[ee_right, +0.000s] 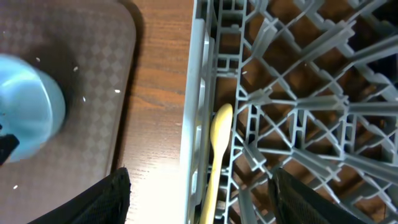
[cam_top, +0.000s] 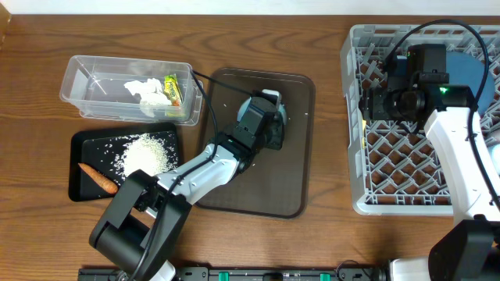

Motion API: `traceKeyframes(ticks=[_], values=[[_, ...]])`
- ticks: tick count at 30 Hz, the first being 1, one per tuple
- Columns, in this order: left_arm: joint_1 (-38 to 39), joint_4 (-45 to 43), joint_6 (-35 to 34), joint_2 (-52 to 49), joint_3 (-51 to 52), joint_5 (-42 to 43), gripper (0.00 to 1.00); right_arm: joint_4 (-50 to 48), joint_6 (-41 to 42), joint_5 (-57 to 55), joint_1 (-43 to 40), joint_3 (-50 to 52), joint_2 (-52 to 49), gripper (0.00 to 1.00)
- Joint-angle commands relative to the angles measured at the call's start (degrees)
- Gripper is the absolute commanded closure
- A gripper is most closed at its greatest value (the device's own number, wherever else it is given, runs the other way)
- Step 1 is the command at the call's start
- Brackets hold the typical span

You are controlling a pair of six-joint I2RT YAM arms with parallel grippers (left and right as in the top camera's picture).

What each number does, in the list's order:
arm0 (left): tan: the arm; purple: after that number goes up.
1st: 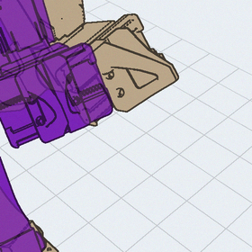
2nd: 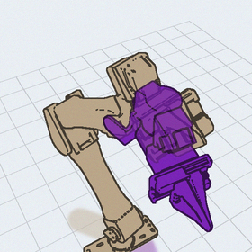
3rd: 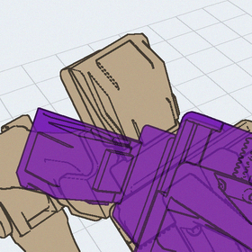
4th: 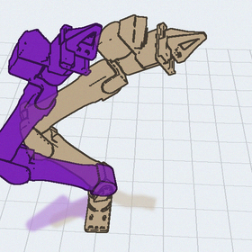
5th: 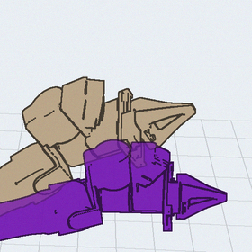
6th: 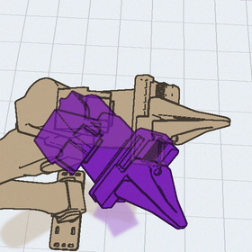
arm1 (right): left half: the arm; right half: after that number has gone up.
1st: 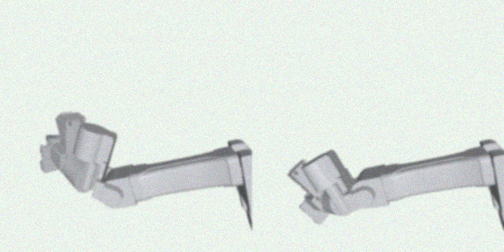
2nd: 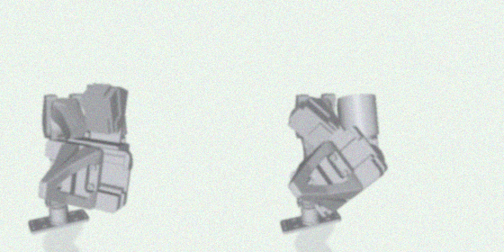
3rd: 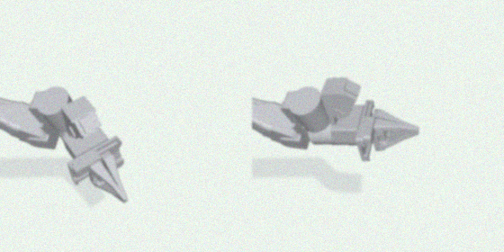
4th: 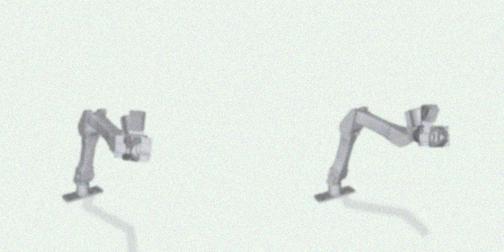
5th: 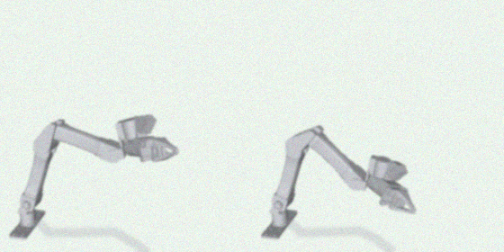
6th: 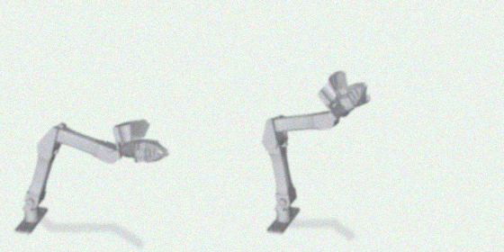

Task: Sort waste into correct bins and load items into the dishwasher rack
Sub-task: 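Set the empty bowl down on the brown tray and open the left gripper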

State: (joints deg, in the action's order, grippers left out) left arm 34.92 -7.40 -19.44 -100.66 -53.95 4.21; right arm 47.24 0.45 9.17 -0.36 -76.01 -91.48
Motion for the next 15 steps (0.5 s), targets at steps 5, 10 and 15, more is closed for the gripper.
traceKeyframes(ticks=[5, 10, 15], values=[[-4.90, 6.21, 0.74, 8.79, -1.05, -0.61, 0.43, -5.73, 0.79, 4.13, 0.59, -0.07, 0.09, 0.31], [-12.37, 17.55, 0.72, 16.81, -1.05, -0.61, 0.38, -12.22, 0.79, 6.78, 3.76, -0.07, -0.09, 0.30], [-19.37, 29.18, 0.70, 21.86, -1.05, -0.61, 0.37, -16.28, 0.79, 6.75, 9.16, -0.07, -2.29, 0.28]])
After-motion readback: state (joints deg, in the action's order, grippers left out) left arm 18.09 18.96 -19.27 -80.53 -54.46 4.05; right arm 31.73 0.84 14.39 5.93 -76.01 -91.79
